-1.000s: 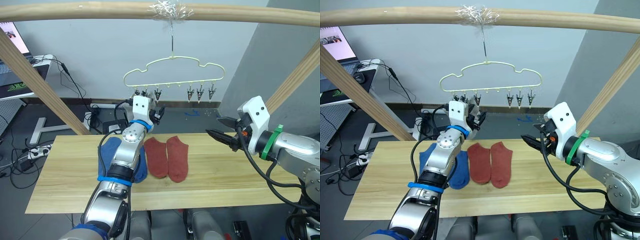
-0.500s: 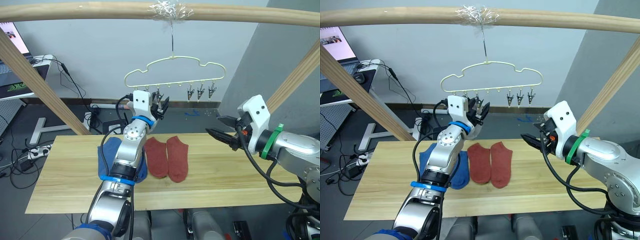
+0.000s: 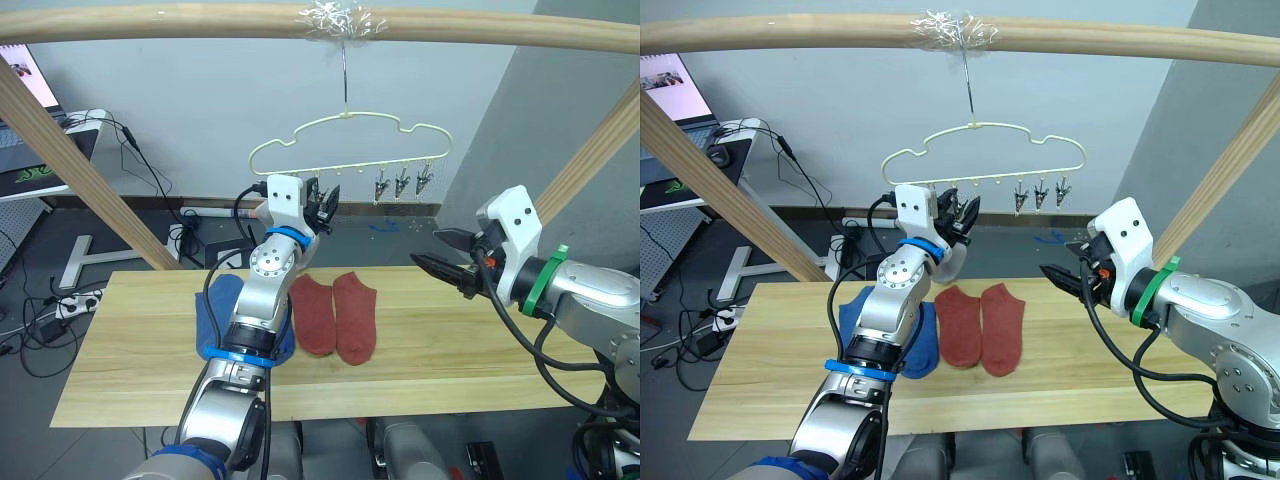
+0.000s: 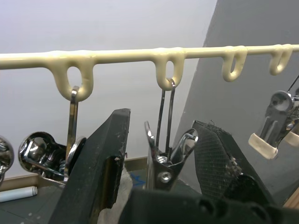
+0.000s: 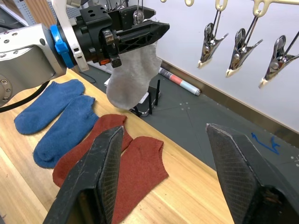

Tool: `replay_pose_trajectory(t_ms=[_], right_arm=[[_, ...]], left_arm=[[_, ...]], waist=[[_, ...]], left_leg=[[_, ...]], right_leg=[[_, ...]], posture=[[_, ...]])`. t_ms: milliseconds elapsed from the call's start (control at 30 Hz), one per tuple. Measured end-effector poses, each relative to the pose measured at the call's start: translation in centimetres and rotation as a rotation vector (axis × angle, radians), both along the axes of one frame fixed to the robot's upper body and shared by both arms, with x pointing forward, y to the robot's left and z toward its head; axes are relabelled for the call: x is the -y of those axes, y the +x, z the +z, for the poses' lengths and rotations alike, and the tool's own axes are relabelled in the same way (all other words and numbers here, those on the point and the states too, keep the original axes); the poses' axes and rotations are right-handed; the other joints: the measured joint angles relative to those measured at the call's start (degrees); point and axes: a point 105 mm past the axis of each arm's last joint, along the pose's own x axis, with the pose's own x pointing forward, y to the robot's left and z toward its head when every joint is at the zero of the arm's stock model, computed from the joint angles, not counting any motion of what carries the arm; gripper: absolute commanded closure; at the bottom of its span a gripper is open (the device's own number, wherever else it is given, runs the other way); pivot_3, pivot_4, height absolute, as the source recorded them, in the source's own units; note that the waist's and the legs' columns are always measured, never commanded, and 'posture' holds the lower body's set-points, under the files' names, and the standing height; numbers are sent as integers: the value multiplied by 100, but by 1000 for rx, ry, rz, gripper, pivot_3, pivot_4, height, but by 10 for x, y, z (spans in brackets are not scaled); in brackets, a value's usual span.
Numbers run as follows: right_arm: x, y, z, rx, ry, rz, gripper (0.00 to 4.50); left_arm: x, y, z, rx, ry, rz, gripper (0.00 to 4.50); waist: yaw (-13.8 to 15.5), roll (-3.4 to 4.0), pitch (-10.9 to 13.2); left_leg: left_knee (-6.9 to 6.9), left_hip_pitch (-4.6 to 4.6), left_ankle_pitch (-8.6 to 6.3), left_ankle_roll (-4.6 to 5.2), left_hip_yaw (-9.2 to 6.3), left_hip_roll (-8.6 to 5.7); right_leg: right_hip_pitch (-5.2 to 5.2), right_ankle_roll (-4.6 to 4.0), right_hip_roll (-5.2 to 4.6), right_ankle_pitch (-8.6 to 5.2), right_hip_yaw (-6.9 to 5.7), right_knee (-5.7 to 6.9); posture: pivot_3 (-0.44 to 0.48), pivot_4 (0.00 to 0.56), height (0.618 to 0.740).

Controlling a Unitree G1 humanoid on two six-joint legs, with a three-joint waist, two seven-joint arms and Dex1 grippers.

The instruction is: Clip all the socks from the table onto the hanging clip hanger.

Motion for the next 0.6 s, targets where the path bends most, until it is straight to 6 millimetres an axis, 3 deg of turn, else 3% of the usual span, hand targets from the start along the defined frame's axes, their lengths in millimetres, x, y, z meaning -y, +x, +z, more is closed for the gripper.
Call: replay_pose_trajectory(t_ms=[467,600], right_arm=[[0,-1,-3,-15,2,-6,1556],[0,-1,-3,-15,4,-6,1556]], left_arm=[[2,2,5,-7,-21,7,2122],[2,3,3,-22,-28,7,2946]], waist=[[-1,0,0],[-1,0,0]], left_leg=[[0,0,0,0,0,0],[0,0,0,0,0,0]], right_leg=[[0,1,0,0,0,-1],[0,1,0,-1,0,-1]], posture=[[-93,214,740],[-93,214,740]])
